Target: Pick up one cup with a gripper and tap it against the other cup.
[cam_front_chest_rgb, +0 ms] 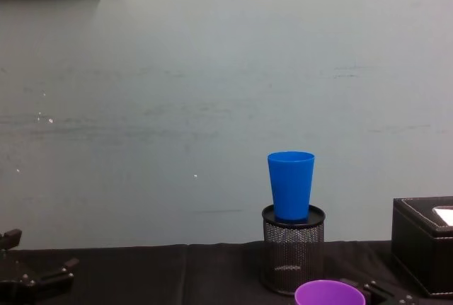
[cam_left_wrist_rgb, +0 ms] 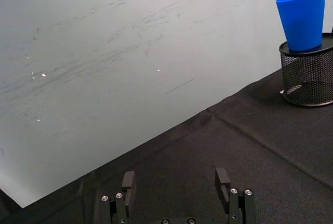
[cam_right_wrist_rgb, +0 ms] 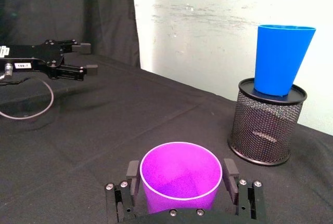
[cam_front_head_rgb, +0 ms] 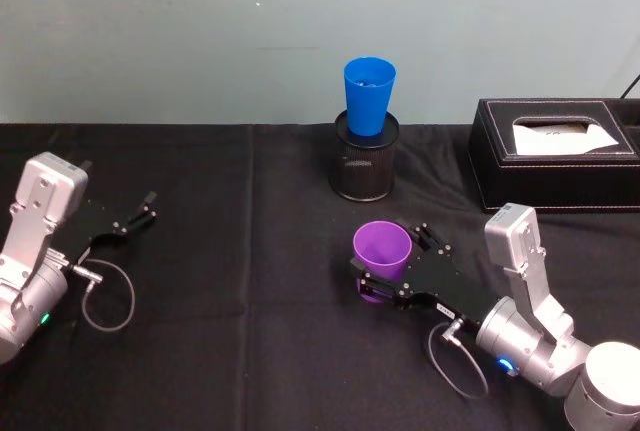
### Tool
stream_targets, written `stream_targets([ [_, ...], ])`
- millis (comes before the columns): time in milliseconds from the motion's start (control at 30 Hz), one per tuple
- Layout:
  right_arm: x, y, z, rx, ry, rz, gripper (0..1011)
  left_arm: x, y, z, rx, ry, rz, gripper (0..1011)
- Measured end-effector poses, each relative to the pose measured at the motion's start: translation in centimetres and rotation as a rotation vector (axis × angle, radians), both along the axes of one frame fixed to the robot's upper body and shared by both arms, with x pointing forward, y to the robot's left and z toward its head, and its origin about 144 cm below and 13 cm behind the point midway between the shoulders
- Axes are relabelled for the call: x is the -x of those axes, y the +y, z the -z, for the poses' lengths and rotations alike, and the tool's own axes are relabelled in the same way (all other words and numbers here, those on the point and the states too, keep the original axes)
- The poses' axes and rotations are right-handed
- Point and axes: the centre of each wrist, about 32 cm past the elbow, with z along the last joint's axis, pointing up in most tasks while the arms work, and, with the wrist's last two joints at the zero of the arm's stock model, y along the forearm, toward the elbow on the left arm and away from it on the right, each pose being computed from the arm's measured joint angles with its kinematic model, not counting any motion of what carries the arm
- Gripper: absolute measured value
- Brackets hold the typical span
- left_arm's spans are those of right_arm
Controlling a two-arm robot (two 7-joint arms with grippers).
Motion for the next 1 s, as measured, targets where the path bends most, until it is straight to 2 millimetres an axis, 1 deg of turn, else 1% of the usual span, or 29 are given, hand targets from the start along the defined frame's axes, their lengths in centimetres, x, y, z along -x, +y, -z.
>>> stream_targets([
  [100,0.0,0.0,0.0,0.000,0.000,0.000,982,0.0,0.0,0.0,0.000,0.000,0.000,1000],
  [200,0.0,0.0,0.0,0.001,0.002,0.000,908,0.0,0.0,0.0,0.000,0.000,0.000,1000],
  [233,0.0,0.0,0.0,0.001,0.002,0.000,908,0.0,0.0,0.0,0.000,0.000,0.000,1000],
  [267,0.0,0.0,0.0,0.001,0.002,0.000,863,0.0,0.0,0.0,0.000,0.000,0.000,1000],
  [333,0.0,0.0,0.0,0.001,0.002,0.000,812,0.0,0.0,0.0,0.000,0.000,0.000,1000],
  [467,0.0,0.0,-0.1,0.003,0.001,0.000,778,0.0,0.0,0.0,0.000,0.000,0.000,1000],
  [533,0.2,0.0,-0.5,0.008,-0.007,0.000,773,0.0,0.0,0.0,0.000,0.000,0.000,1000],
  [633,0.6,0.0,-1.9,0.016,-0.020,0.004,760,0.0,0.0,0.0,0.000,0.000,0.000,1000],
  [733,0.6,-0.1,-3.0,0.020,-0.026,0.005,748,0.0,0.0,0.0,0.000,0.000,0.000,1000],
  [767,0.6,-0.2,-3.7,0.025,-0.030,0.003,743,0.0,0.0,0.0,0.000,0.000,0.000,1000],
  [833,0.6,-0.2,-4.4,0.028,-0.032,0.003,741,0.0,0.0,0.0,0.000,0.000,0.000,1000],
  [867,0.5,-0.3,-5.2,0.030,-0.032,0.003,741,0.0,0.0,0.0,0.000,0.000,0.000,1000],
  [967,0.3,-0.4,-6.4,0.031,-0.025,0.006,741,0.0,0.0,0.0,0.000,0.000,0.000,1000],
  [1000,0.1,-0.5,-7.1,0.030,-0.019,0.009,741,0.0,0.0,0.0,0.000,0.000,0.000,1000],
])
